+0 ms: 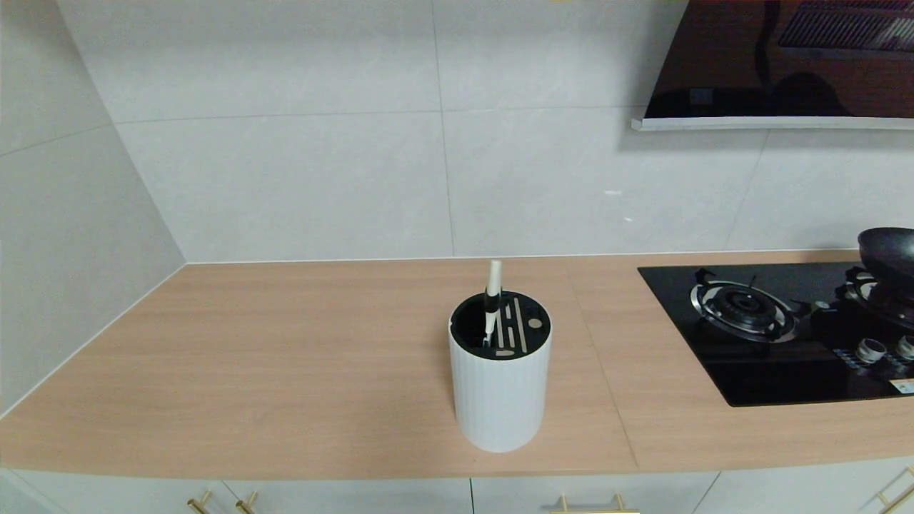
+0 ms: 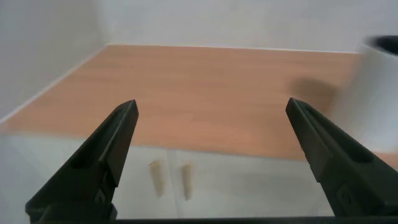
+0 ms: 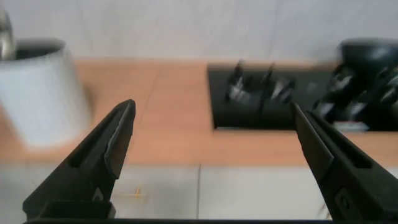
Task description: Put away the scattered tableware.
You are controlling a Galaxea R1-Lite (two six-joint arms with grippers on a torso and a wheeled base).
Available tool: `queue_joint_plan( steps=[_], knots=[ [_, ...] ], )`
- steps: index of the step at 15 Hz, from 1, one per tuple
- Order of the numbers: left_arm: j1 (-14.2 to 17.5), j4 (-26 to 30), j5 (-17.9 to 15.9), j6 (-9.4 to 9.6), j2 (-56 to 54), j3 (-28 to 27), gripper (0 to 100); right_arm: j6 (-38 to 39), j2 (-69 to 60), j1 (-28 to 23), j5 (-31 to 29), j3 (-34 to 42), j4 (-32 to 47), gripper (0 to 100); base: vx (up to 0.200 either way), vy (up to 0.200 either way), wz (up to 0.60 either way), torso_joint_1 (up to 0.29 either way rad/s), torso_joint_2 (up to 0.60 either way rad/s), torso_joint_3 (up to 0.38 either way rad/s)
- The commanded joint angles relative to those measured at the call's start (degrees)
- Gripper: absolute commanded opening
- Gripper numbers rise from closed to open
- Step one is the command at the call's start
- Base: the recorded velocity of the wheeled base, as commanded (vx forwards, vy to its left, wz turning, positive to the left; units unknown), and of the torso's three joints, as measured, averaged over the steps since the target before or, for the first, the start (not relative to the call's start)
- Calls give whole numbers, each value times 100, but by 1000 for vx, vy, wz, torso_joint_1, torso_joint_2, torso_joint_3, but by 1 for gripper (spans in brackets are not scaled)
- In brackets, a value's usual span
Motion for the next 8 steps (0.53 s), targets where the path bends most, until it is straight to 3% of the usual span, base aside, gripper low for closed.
queue_joint_plan(
  steps=[1,3,5,8],
  knots=[
    [-5,20,-79,85,13,22,100,-17,7,0,8,18,-2,100,0,0,0,0,0,0],
    [-22,29,-141,173,40,22,100,-70,7,0,8,1,359,100,0,0,0,0,0,0],
    [-22,20,-141,24,31,22,100,97,7,0,8,18,262,100,0,0,0,0,0,0],
    [-22,20,-132,-20,22,22,100,106,7,0,69,18,262,100,0,0,0,0,0,0]
  ],
)
